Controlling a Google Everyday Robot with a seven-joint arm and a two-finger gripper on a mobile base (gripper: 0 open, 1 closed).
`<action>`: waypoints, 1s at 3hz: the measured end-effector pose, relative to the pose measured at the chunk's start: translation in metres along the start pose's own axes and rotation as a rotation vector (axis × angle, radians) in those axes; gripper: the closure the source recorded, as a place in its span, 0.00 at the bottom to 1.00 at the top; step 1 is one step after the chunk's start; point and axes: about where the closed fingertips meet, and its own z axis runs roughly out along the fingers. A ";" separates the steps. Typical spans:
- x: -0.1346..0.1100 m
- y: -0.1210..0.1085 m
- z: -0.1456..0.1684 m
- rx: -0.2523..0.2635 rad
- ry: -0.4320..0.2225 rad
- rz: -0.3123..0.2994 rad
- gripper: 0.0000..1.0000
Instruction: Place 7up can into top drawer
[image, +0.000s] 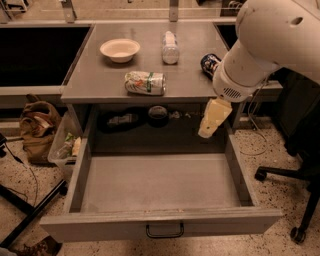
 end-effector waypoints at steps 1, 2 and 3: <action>-0.016 -0.015 0.004 0.023 -0.040 0.002 0.00; -0.043 -0.036 0.015 0.031 -0.087 -0.014 0.00; -0.073 -0.056 0.038 0.007 -0.140 -0.015 0.00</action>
Offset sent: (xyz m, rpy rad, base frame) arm 0.1027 0.0624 0.0247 0.1172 -0.1096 0.0870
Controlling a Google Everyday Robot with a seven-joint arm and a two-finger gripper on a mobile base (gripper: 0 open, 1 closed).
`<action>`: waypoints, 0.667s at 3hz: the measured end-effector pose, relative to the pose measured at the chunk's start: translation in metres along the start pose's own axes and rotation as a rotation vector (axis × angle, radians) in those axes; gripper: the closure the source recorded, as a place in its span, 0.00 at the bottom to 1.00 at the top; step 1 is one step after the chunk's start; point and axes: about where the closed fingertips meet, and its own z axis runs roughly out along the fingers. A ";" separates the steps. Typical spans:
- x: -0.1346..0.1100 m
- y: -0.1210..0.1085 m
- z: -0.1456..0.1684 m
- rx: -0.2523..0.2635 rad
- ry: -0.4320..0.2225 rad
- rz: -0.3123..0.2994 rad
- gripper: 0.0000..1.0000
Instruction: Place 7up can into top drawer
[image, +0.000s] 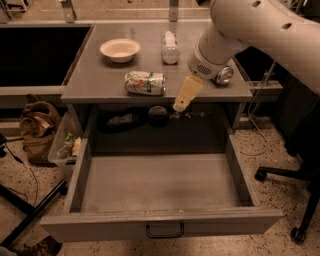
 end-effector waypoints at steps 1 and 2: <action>-0.023 -0.010 0.027 -0.031 -0.042 -0.006 0.00; -0.046 -0.011 0.046 -0.050 -0.088 -0.018 0.00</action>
Offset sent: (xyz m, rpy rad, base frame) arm 0.0585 0.0768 -0.0175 0.1203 -0.0027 0.1054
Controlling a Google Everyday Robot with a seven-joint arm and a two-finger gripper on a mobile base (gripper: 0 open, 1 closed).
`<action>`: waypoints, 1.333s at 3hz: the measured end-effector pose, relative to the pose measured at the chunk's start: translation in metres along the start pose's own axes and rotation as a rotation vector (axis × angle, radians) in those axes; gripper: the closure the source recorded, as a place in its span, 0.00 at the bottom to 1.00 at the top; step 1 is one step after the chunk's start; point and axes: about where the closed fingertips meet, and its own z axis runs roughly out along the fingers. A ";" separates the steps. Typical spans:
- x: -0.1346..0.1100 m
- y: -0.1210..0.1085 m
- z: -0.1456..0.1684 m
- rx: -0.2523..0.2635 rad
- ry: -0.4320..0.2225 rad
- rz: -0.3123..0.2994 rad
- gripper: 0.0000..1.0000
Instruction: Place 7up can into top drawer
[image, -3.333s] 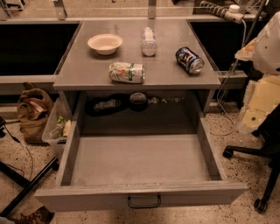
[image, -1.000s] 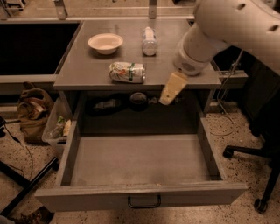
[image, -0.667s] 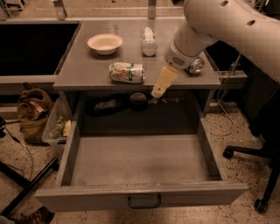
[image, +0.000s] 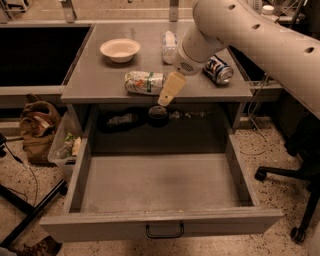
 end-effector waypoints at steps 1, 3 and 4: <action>0.000 0.000 0.000 0.000 0.000 0.000 0.00; -0.016 0.013 0.037 -0.077 -0.003 -0.043 0.00; -0.027 0.020 0.059 -0.125 0.001 -0.075 0.00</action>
Offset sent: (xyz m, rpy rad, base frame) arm 0.0037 0.0152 -0.0150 0.0048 0.0269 0.0327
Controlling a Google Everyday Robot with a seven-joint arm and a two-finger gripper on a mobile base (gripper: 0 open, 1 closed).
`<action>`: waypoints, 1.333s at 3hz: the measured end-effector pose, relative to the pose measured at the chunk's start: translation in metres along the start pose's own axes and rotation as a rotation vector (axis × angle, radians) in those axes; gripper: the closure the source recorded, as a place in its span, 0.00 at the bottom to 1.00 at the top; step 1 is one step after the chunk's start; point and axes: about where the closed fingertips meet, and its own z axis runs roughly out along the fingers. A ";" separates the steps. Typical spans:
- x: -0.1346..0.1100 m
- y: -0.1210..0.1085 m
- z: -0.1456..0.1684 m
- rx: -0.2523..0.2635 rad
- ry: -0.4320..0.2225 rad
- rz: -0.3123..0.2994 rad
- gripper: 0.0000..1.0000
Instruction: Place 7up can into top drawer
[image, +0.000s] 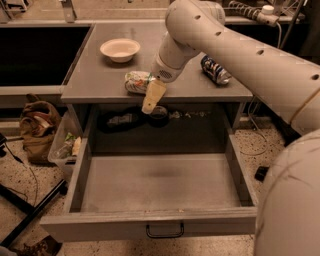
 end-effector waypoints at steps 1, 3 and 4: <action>-0.007 0.002 0.017 -0.030 0.013 -0.012 0.18; -0.008 0.003 0.014 -0.031 0.029 -0.019 0.64; 0.000 0.015 -0.017 -0.029 0.107 -0.028 0.87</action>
Offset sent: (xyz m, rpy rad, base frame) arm 0.0041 0.0115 -0.0102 -0.0122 0.0215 0.0166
